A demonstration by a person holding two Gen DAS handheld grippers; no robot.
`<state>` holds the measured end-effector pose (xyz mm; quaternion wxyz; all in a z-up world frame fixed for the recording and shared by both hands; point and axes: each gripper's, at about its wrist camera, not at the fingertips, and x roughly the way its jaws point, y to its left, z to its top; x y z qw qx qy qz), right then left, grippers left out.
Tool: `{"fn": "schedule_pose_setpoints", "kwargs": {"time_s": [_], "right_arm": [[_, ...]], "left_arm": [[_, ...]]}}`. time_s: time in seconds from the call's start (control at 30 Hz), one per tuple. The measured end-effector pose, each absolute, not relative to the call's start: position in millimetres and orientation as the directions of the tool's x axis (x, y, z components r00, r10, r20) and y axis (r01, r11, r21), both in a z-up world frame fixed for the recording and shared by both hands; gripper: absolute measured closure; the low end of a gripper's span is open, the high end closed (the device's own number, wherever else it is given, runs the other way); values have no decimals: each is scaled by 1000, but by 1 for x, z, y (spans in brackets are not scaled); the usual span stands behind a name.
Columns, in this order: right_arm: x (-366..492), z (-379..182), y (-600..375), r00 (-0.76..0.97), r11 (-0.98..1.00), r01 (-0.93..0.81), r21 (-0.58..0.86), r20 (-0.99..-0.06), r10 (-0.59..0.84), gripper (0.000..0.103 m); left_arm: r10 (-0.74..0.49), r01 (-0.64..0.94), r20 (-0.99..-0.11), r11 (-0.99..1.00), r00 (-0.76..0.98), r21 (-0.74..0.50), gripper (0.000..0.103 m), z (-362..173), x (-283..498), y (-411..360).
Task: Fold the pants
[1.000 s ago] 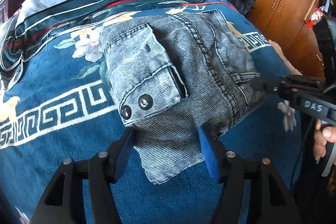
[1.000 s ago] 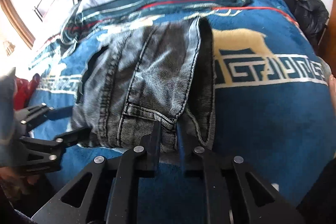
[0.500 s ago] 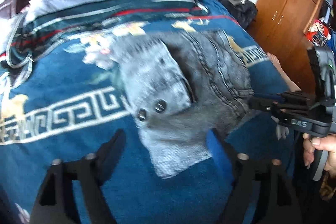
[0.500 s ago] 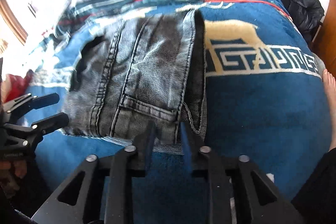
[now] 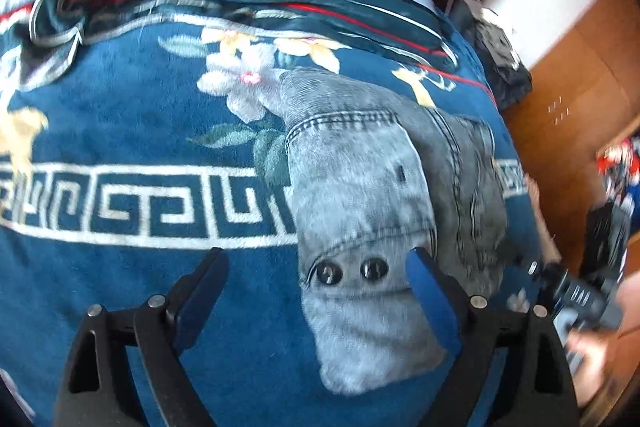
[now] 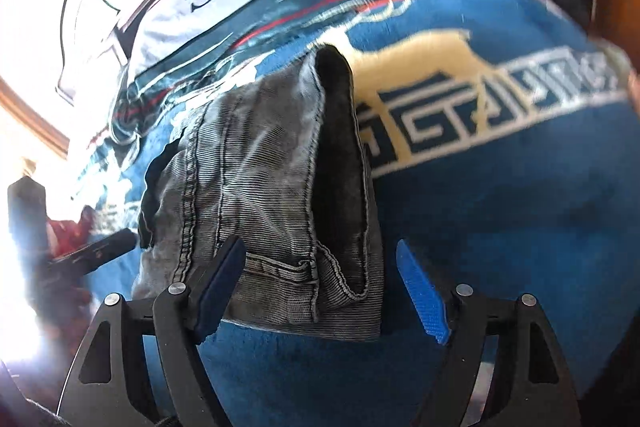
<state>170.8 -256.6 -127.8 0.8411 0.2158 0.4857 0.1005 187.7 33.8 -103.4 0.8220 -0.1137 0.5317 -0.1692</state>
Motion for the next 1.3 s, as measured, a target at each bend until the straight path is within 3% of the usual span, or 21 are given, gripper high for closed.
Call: {"fn": "schedule_pose_setpoints", "kwargs": {"time_s": [0.13, 0.23, 0.4, 0.5, 0.53, 0.57, 0.7, 0.87, 1.03, 1.3], "right_arm": [[174, -140, -253, 483, 879, 47, 475, -781, 396, 25], [181, -150, -251, 455, 884, 47, 464, -798, 395, 22], [191, -158, -247, 450, 888, 19, 459, -797, 402, 19], [193, -157, -241, 454, 909, -6, 418, -809, 375, 25], [194, -157, -240, 456, 910, -11, 414, -808, 373, 33], [193, -156, -238, 459, 906, -17, 423, -802, 383, 45], [191, -152, -231, 466, 907, -34, 420, -796, 386, 52], [191, -151, -229, 476, 909, -43, 415, -791, 384, 64], [187, -136, -217, 506, 931, -92, 353, -789, 349, 77], [178, -111, -204, 549, 951, -138, 278, -777, 307, 80]], "left_arm": [[-421, 130, -840, 906, 343, -402, 11, -116, 201, 27], [-396, 111, -860, 918, 322, -381, 3, -129, 207, 23], [-415, 77, -857, 908, 306, -412, 0, -149, 208, 27], [-391, 84, -866, 919, 313, -385, 0, -149, 208, 20], [-387, 89, -867, 921, 313, -379, 0, -149, 208, 16], [-385, 92, -868, 922, 313, -376, 2, -148, 208, 14], [-393, 164, -865, 919, 311, -359, 25, -144, 202, -9], [-348, 192, -874, 935, 340, -298, 32, -139, 198, -23], [-339, 217, -854, 937, 395, -272, 52, -125, 188, -19], [-342, 242, -836, 935, 429, -258, 58, -103, 182, -18]]}}
